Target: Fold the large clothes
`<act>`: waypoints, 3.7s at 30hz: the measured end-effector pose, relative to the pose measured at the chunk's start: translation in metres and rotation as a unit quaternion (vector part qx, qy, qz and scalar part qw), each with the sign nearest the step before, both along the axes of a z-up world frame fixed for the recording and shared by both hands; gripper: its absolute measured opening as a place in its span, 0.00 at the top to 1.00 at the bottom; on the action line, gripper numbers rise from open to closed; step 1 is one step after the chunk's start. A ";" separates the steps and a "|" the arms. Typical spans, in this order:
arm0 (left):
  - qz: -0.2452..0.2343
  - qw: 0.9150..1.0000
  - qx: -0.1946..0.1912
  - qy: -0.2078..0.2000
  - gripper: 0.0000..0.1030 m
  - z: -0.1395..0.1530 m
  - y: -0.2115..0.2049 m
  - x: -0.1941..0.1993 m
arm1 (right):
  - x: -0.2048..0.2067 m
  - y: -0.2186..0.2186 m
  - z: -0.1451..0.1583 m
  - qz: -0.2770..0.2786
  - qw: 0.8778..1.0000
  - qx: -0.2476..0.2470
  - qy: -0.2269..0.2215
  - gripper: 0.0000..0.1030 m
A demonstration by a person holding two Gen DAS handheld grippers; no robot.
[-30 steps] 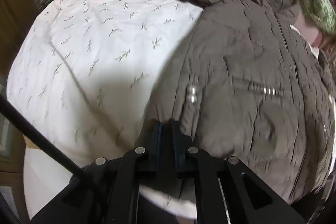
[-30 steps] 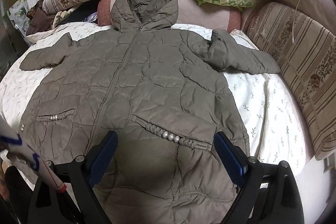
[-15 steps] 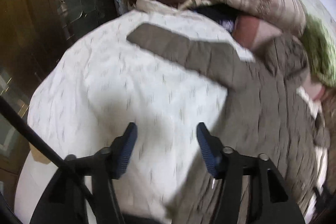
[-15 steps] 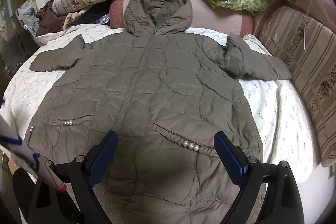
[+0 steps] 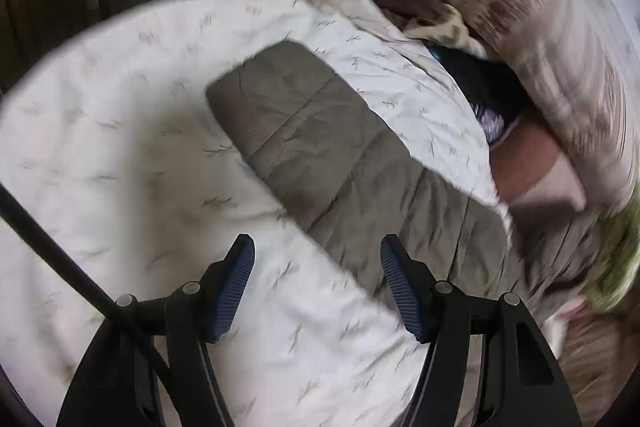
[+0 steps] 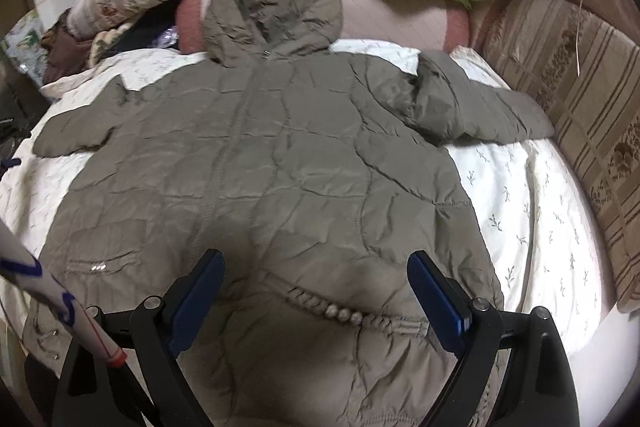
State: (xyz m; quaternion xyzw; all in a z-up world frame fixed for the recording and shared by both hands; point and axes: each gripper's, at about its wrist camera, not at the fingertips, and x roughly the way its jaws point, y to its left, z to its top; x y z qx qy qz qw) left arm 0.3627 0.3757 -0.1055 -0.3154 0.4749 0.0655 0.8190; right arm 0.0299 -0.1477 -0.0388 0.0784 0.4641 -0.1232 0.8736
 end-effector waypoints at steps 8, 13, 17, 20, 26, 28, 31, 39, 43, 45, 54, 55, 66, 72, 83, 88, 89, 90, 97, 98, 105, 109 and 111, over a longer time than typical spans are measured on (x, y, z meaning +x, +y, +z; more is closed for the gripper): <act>0.007 0.996 -0.092 -0.017 0.38 -0.050 0.025 0.042 | 0.026 -0.010 -0.022 -0.013 0.999 -0.025 0.024 0.08; 0.013 0.995 -0.095 -0.020 0.38 -0.058 0.032 0.059 | 0.037 -0.011 -0.036 -0.014 0.999 -0.034 0.040 0.08; 0.013 1.000 -0.023 0.007 0.52 -0.055 0.019 0.073 | 0.042 -0.012 -0.046 -0.015 0.998 -0.040 0.050 0.08; 0.008 0.999 0.024 0.022 0.54 -0.050 0.007 0.078 | 0.042 -0.015 -0.051 -0.020 0.998 -0.030 0.055 0.08; 0.035 0.999 -0.021 0.012 0.46 -0.052 0.015 0.074 | 0.030 -0.015 -0.047 -0.017 0.998 -0.034 0.044 0.08; 0.010 1.000 -0.006 0.020 0.79 -0.045 0.005 0.083 | 0.028 -0.015 -0.046 -0.013 0.998 -0.044 0.044 0.08; -0.020 0.999 0.021 0.020 0.88 -0.026 -0.023 0.091 | 0.028 -0.019 -0.046 -0.017 0.998 -0.042 0.048 0.08; -0.122 0.989 0.062 -0.064 0.90 0.074 -0.128 0.057 | 0.013 -0.031 -0.022 -0.025 0.999 -0.030 0.011 0.08; -0.211 0.970 0.056 -0.106 0.90 0.109 -0.212 0.020 | -0.001 -0.042 -0.015 -0.039 0.999 -0.013 -0.004 0.08; -0.254 0.960 0.037 -0.112 0.90 0.111 -0.255 0.000 | -0.011 -0.050 -0.014 -0.049 0.999 0.003 -0.009 0.08; -0.358 0.929 0.072 -0.052 0.83 0.029 -0.416 -0.085 | -0.048 -0.084 -0.008 -0.083 0.996 0.037 -0.023 0.08; -0.364 0.925 0.099 -0.039 0.83 0.018 -0.427 -0.094 | -0.051 -0.088 -0.007 -0.087 0.995 0.043 -0.024 0.08; -0.337 0.914 0.206 -0.096 0.45 0.055 -0.386 -0.219 | -0.008 -0.094 0.001 -0.027 0.995 0.084 -0.044 0.08; -0.285 0.926 0.225 -0.102 0.45 0.064 -0.338 -0.273 | 0.072 -0.089 -0.033 -0.012 0.993 0.112 -0.026 0.08; -0.274 0.921 0.258 -0.103 0.44 0.066 -0.342 -0.304 | 0.152 -0.087 -0.031 0.005 0.995 0.099 0.007 0.87; -0.279 0.919 0.257 -0.107 0.45 0.076 -0.355 -0.314 | 0.169 -0.130 -0.040 -0.063 0.997 0.029 0.022 0.92; -0.281 0.918 0.258 -0.108 0.45 0.078 -0.358 -0.317 | 0.172 -0.135 -0.050 -0.062 0.997 0.027 0.037 0.91; -0.283 0.917 0.261 -0.108 0.44 0.080 -0.361 -0.319 | 0.174 -0.138 -0.058 -0.058 0.997 0.028 0.046 0.91; -0.298 0.908 0.273 -0.116 0.44 0.096 -0.384 -0.322 | 0.096 -0.212 -0.038 -0.079 0.981 0.162 -0.072 0.30; -0.300 0.909 0.268 -0.113 0.44 0.096 -0.388 -0.320 | 0.079 -0.235 -0.034 -0.102 0.976 0.168 -0.093 0.28; -0.323 0.907 0.261 -0.070 0.44 0.075 -0.416 -0.307 | 0.014 -0.409 -0.071 -0.270 0.918 0.262 -0.128 0.33; -0.323 0.903 0.276 -0.058 0.44 0.068 -0.426 -0.299 | -0.001 -0.476 -0.100 -0.337 0.872 0.320 -0.155 0.33; -0.321 0.904 0.279 -0.050 0.44 0.064 -0.430 -0.292 | 0.010 -0.493 -0.107 -0.345 0.866 0.326 -0.154 0.33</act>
